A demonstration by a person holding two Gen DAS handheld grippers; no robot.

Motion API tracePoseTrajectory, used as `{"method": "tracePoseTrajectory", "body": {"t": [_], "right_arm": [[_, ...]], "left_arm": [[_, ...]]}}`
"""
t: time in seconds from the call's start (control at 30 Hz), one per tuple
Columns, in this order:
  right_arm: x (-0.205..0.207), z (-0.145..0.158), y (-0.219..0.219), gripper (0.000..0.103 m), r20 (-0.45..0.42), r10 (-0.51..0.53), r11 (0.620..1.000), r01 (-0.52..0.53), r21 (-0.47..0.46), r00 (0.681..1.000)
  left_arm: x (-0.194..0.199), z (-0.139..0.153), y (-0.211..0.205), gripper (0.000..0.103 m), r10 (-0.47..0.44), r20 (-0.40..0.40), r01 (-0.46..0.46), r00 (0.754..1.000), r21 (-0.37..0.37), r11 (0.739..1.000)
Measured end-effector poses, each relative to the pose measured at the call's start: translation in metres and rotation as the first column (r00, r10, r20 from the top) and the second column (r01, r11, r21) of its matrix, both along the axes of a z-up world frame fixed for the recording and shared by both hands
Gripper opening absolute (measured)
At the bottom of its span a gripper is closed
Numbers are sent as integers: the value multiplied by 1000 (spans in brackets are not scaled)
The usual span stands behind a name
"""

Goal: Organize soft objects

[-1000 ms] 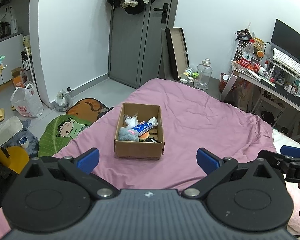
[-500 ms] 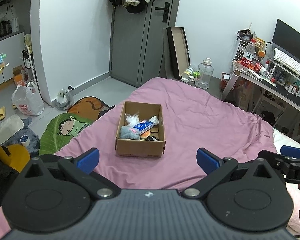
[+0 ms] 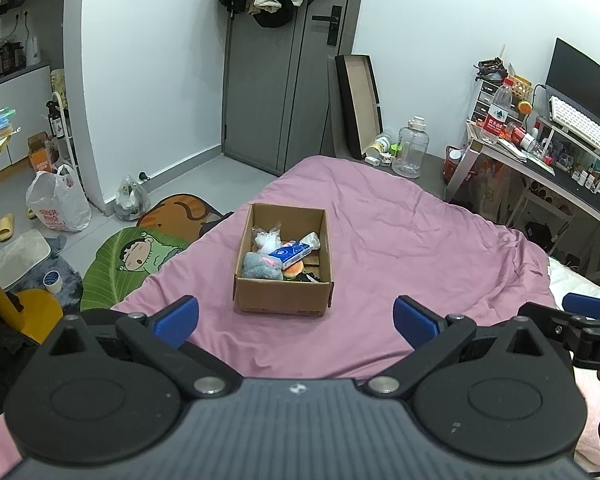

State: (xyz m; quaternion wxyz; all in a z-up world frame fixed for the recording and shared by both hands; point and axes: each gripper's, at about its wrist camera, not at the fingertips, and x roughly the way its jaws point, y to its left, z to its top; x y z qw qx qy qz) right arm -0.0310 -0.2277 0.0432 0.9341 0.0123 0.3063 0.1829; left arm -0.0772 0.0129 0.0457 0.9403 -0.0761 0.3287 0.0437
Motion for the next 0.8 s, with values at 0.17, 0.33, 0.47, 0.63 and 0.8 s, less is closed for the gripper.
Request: {"method": "tracePoseTrajectory", "body": {"t": [0.17, 0.33, 0.47, 0.63, 0.8], "right_arm": [[0, 0, -1, 103, 2, 0, 1000, 0, 2, 1000], [0, 0, -1, 103, 2, 1, 1000, -1, 3, 1000], [0, 0, -2, 103, 2, -1, 1000, 1, 5, 1000], [0, 1, -2, 103, 3, 3, 1000, -3, 6, 1000], [0, 1, -3, 103, 1, 4, 1000, -4, 9, 1000]], "left_arm": [[-1, 1, 0, 103, 1, 2, -1, 1000, 3, 1000], [-2, 3, -2, 103, 5, 5, -5, 1000, 7, 1000], [-2, 3, -2, 103, 4, 4, -4, 1000, 7, 1000], [-2, 4, -1, 103, 5, 4, -5, 1000, 8, 1000], [-3, 4, -1, 103, 7, 2, -7, 1000, 6, 1000]]}}
